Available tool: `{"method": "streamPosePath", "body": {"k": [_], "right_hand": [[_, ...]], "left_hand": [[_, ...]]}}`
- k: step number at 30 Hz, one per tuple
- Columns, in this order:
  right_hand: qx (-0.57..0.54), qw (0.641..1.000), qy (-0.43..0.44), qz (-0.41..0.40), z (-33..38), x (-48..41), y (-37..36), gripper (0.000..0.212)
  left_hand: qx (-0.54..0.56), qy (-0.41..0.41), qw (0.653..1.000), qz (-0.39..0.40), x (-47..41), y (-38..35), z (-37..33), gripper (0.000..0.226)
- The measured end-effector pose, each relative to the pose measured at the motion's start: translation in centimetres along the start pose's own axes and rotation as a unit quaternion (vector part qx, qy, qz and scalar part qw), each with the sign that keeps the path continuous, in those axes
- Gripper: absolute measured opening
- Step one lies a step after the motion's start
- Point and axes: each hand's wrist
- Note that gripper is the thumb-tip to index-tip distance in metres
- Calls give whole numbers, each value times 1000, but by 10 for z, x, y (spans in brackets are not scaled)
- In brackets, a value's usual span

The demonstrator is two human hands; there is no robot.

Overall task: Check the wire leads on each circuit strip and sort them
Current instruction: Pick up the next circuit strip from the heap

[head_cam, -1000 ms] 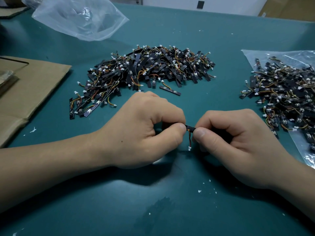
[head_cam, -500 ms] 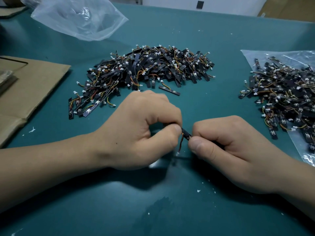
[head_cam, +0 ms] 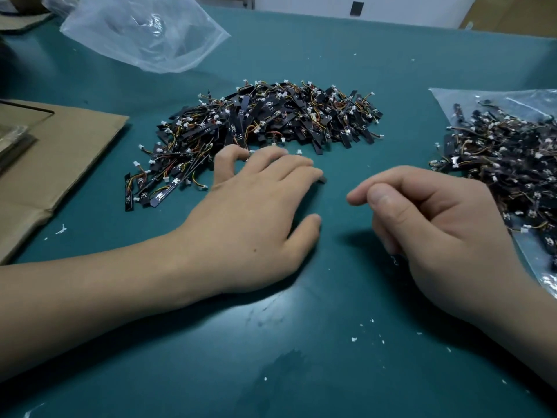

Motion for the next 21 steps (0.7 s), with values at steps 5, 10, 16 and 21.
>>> {"method": "streamPosePath", "body": {"k": [5,10,16,21], "right_hand": [[37,999,-6,-7,0,1,1,17],[119,991,-20,52,0,2,-4,9],[152,987,-4,50,3,0,-3,16],[121,991,12,57,4,1,-2,17]], "left_hand": [[97,-43,993,-53,-1,-2,1,33],[164,-52,983,-69,-4,-5,3,20],[219,-80,962,-143,-2,-3,3,16],[239,-113,953,-147,2,3,1,14]]}}
Point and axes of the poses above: each hand's wrist, its own x-axis away from the middle knuckle, its own y-axis out of the back of the hand, z = x × y, and after that the axes turned 2 degrees about -x, right-handed
